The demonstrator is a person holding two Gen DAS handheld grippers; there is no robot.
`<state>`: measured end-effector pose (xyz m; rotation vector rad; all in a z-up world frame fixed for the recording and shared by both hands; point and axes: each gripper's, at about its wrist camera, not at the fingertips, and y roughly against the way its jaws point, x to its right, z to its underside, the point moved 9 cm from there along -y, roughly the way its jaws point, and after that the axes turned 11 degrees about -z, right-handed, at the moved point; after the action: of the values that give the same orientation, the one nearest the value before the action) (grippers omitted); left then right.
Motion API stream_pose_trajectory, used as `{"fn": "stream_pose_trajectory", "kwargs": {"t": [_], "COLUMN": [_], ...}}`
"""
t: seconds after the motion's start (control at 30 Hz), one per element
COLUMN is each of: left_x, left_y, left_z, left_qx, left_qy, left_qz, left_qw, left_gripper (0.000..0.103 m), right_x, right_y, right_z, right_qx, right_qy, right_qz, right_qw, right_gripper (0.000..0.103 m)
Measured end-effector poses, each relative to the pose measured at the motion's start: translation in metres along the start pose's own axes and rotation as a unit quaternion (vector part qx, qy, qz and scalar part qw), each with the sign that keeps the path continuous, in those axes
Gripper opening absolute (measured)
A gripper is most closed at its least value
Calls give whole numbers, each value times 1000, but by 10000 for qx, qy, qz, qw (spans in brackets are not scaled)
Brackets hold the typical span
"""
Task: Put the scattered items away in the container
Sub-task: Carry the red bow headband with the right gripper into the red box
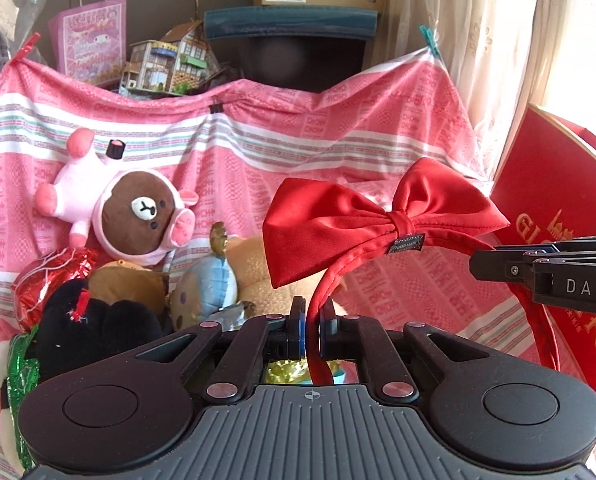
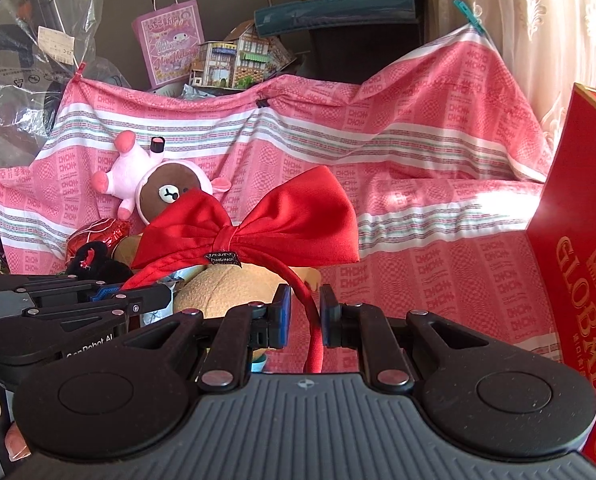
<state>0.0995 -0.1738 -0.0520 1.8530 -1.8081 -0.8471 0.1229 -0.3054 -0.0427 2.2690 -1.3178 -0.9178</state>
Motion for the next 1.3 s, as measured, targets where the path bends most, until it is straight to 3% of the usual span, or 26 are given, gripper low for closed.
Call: {"fn": "stream_pose_trajectory", "kwargs": {"t": [0.57, 0.97, 1.3], "left_x": [103, 163, 250], "left_y": [34, 75, 106], "left_z": [-27, -52, -78], "left_qx": [454, 867, 1255], "left_qy": [-269, -314, -478], "left_qz": [642, 850, 1219], "left_qw": [9965, 9921, 9834], "left_gripper": [2, 3, 3], "right_x": [69, 104, 165], "right_y": [94, 157, 217], "right_z": [-2, -9, -13], "right_qx": [622, 1105, 1490], "right_qy": [-307, -364, -488], "right_qz": [592, 705, 990], "right_qw": [9958, 9907, 9827], "right_gripper": [17, 19, 20]}}
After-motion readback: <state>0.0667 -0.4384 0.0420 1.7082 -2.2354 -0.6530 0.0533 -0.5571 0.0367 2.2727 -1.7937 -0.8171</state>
